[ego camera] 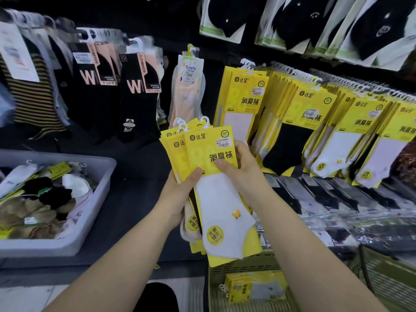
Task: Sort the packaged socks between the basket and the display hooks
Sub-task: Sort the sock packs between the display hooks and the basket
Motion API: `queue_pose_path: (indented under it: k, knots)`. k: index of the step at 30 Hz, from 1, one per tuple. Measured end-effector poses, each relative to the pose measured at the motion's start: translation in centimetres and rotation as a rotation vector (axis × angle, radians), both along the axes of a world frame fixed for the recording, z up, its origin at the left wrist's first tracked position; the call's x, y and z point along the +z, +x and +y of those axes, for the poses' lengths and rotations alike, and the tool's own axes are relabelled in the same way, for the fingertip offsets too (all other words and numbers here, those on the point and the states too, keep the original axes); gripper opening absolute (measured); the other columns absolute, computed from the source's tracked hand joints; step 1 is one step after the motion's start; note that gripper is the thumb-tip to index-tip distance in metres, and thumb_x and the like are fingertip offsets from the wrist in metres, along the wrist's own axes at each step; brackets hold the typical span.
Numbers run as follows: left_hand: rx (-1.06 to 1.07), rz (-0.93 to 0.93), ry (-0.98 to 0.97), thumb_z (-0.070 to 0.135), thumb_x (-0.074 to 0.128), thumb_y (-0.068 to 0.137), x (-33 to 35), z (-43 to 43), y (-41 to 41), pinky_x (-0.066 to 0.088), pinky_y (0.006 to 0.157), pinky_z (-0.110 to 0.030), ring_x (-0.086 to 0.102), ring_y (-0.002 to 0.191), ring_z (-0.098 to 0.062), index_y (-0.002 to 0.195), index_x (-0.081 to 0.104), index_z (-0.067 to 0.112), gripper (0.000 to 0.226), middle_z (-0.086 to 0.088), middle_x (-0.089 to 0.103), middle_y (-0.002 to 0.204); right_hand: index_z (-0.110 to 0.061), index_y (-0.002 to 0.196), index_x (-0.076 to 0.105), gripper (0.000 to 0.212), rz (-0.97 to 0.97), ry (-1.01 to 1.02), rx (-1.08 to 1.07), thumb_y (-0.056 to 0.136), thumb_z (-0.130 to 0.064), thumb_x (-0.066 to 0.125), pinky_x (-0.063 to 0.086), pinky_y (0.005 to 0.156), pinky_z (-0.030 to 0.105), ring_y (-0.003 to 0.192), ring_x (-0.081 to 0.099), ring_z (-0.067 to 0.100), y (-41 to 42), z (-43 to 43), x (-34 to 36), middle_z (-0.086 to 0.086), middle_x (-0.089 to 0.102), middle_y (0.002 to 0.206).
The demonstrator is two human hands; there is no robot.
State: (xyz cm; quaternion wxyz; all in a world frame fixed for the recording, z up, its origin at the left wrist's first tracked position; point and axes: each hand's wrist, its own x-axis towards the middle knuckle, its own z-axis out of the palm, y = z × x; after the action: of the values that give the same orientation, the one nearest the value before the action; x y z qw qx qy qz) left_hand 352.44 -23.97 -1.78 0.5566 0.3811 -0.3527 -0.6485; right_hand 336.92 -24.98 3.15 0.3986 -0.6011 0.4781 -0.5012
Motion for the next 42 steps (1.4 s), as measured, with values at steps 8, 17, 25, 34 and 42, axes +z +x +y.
queue_pose_path:
  k: [8,17,25,34,42]
  knots:
    - [0.117,-0.179,-0.034,0.050,0.078,0.058,-0.1,-0.9,0.8,0.051,0.090,-0.040,0.067,0.103,-0.018,0.121,0.056,0.025,0.072,0.004,0.072,0.111,-0.024,0.106,0.051,0.026,-0.186,-0.022,-0.143,0.089,-0.006,0.059,0.056,0.070,0.033,0.086,0.069,0.014,-2.1,-2.5,5.4,-0.003,0.069,0.099]
    - [0.241,-0.411,-0.162,0.038,0.078,0.074,2.0,-3.1,3.7,0.047,0.073,-0.021,0.063,0.095,-0.004,0.115,0.052,0.034,0.048,0.013,0.067,0.105,-0.011,0.146,0.024,0.054,-0.015,-0.192,-0.438,0.100,-0.035,0.042,0.036,0.081,0.021,0.124,0.040,0.019,-4.2,-6.9,10.2,0.002,0.042,0.140]
    - [0.238,-0.434,-0.206,0.036,0.077,0.074,2.5,-2.9,4.9,0.047,0.074,-0.022,0.063,0.098,-0.005,0.117,0.051,0.032,0.050,0.012,0.067,0.108,-0.017,0.131,0.044,0.035,0.081,-0.141,-0.367,0.098,-0.031,0.047,0.042,0.057,0.006,0.087,0.054,-0.004,-4.0,-8.0,11.0,-0.027,0.043,0.092]
    - [0.145,-0.379,-0.222,0.055,0.075,0.056,3.6,-2.1,3.7,0.050,0.077,-0.023,0.066,0.097,-0.004,0.113,0.056,0.038,0.062,0.016,0.071,0.104,-0.011,0.130,0.041,0.044,0.107,-0.084,-0.643,0.093,-0.029,0.057,0.042,0.078,0.025,0.099,0.054,0.015,-2.4,-6.1,9.9,0.007,0.052,0.122]
    - [0.081,-0.302,-0.208,0.058,0.084,0.053,4.0,-2.2,0.6,0.053,0.079,-0.030,0.070,0.095,-0.009,0.121,0.055,0.032,0.078,0.011,0.072,0.105,-0.019,0.121,0.040,0.071,0.233,-0.054,-0.216,0.067,-0.036,0.083,0.048,0.092,0.035,0.108,0.057,0.016,4.4,-0.5,6.6,0.001,0.057,0.117]
